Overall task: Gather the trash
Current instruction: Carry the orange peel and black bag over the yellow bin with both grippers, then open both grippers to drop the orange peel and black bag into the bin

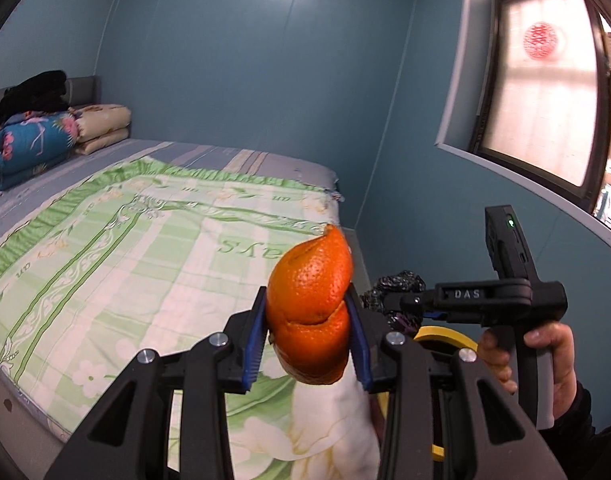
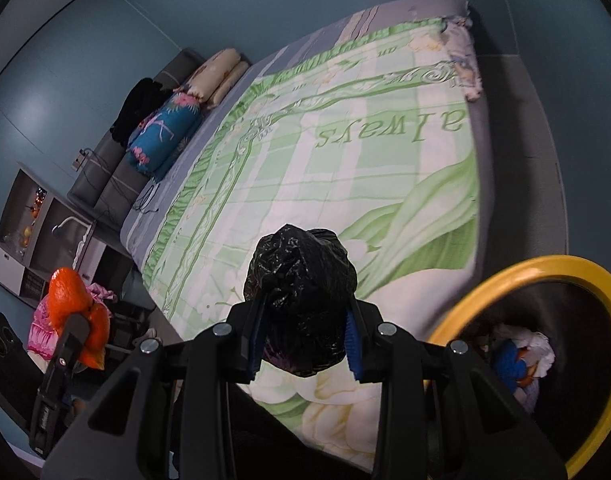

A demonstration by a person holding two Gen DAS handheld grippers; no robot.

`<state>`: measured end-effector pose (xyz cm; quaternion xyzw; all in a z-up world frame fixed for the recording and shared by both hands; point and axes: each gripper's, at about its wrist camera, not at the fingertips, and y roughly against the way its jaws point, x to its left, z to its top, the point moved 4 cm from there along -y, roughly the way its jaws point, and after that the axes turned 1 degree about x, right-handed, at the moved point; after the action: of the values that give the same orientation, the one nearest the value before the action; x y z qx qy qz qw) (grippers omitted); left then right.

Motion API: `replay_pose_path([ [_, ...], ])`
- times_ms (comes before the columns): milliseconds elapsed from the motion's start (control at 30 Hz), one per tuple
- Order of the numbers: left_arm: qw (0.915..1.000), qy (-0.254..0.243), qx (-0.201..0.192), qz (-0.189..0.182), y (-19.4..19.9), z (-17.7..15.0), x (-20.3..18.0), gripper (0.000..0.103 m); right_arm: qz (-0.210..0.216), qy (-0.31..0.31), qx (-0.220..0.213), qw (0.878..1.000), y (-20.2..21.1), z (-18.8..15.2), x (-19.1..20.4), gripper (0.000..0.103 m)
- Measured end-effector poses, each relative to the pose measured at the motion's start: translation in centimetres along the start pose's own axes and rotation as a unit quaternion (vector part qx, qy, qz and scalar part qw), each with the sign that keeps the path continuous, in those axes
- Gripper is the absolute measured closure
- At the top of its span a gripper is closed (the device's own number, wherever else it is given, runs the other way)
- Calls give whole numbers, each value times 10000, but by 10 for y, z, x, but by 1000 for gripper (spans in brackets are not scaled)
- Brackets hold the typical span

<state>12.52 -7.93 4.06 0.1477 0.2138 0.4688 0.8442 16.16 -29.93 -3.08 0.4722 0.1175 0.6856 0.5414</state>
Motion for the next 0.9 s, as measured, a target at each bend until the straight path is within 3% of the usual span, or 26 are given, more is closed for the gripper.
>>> replay_pose_path([
  [200,9995,-269,-30,-159,0,1,-32,69,-125,-107,-302,9994,40,-15,-26,72],
  [467,9976,-613,25,-307,-11,1,-73,69,-799,-128,-824,9933,84,-30,-64,72],
  [633,9956,-816,150,-424,-26,-2,-99,69,-1126,-264,-886,9893,95,-43,-89,72],
  [900,9895,-957,671,-851,-77,-21,-133,69,-1251,-668,-774,9869,95,-58,-131,72],
])
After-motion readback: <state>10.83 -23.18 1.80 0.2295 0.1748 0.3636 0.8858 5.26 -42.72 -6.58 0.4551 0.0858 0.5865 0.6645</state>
